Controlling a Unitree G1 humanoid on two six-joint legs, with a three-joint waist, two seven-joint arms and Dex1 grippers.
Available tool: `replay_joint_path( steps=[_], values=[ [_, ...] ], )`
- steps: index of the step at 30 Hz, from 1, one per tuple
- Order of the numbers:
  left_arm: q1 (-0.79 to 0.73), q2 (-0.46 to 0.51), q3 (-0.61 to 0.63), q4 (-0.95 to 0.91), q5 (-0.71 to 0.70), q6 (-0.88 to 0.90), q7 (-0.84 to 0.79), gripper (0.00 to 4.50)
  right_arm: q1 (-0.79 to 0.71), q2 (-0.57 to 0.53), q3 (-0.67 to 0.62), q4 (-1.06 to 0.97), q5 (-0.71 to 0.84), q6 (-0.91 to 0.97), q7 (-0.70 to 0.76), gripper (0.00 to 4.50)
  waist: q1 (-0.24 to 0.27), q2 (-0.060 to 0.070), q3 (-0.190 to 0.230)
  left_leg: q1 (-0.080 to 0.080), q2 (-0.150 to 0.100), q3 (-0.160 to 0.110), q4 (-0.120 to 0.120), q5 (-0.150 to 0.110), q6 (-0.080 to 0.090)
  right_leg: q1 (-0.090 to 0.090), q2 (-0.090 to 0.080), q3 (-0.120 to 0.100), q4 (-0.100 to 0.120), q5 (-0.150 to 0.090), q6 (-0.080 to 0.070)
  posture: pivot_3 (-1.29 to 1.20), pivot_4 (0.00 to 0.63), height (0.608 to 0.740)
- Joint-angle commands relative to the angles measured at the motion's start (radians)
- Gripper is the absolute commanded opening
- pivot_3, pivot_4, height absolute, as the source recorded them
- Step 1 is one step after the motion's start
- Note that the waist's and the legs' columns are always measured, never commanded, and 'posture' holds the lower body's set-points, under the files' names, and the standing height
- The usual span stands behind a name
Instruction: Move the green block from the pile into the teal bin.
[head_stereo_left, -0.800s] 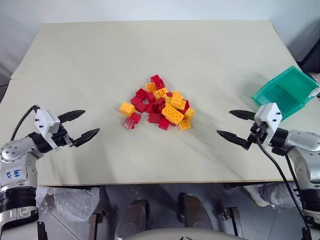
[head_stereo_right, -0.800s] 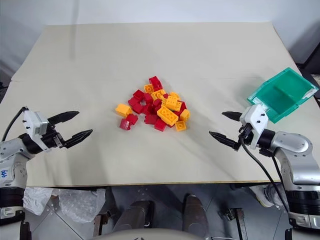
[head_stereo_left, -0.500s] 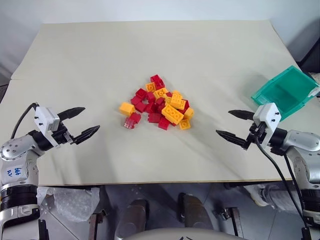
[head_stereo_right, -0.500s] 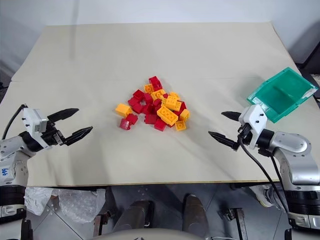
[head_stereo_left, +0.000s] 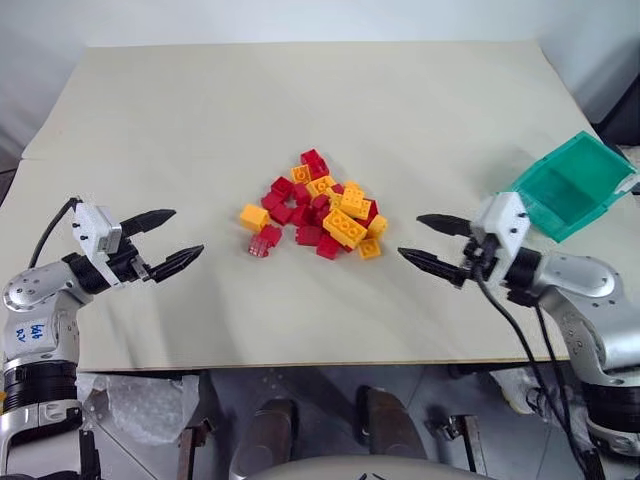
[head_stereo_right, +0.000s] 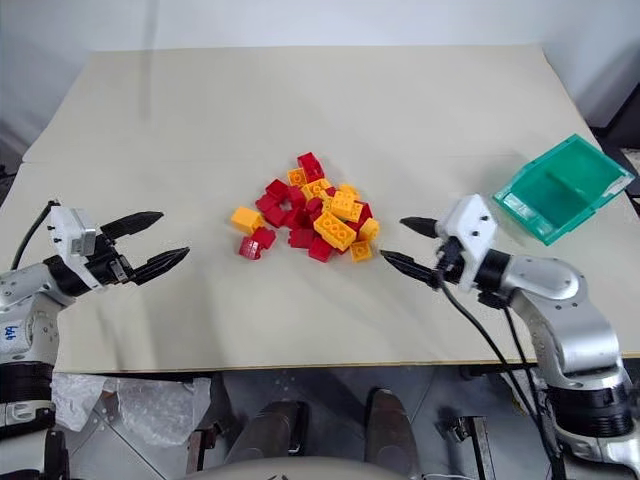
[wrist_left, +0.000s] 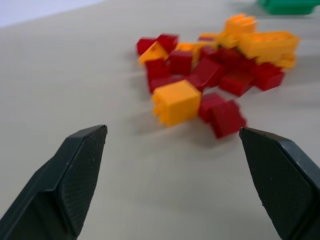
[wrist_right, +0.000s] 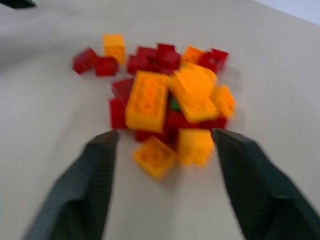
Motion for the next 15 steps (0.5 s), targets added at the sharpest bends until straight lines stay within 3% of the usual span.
replay_joint_path(
  steps=[1,5,6,9,15],
  values=[
    [-0.034,-0.014,0.001,0.026,-0.044,-0.045,-0.089,4.5,-0.065,0.06,0.08,-0.006,-0.021,0.059,-0.065,1.66,0.002,0.0,0.0,0.0,0.0,0.0,0.0,0.0,0.0,0.0,0.0,0.0,0.001,0.0,0.0,0.0,0.15,0.74],
    [-0.069,-0.031,-0.005,0.061,-0.078,-0.053,-0.198,4.5,-0.138,0.139,0.17,0.054,-0.073,0.077,-0.107,0.18,0.003,0.0,0.0,-0.002,-0.002,0.0,0.002,0.0,0.001,-0.001,0.0,0.0,0.004,0.0,0.0,0.0,0.15,0.74],
    [-0.079,-0.035,-0.007,0.073,-0.078,-0.07,-0.219,4.5,-0.167,0.171,0.198,0.08,-0.087,0.088,-0.122,0.02,0.003,0.0,0.0,-0.002,-0.002,-0.001,0.002,-0.001,0.001,-0.001,-0.001,0.0,0.005,0.0,0.0,0.0,0.15,0.74],
    [-0.112,-0.045,-0.013,0.116,-0.07,-0.105,-0.264,4.5,-0.272,0.314,0.282,0.234,-0.15,0.087,-0.186,0.02,-0.003,0.0,0.0,-0.002,-0.003,0.0,0.003,-0.001,0.002,-0.001,0.0,0.0,0.005,0.0,0.0,0.0,0.15,0.74],
    [-0.148,-0.065,-0.009,0.164,-0.052,-0.144,-0.24,4.5,-0.367,0.409,0.309,0.478,-0.258,-0.016,-0.224,0.02,-0.021,0.0,0.0,-0.002,-0.004,-0.001,0.003,0.0,0.0,-0.003,0.0,0.0,0.01,0.0,-0.001,0.0,0.15,0.74]
  ],
)
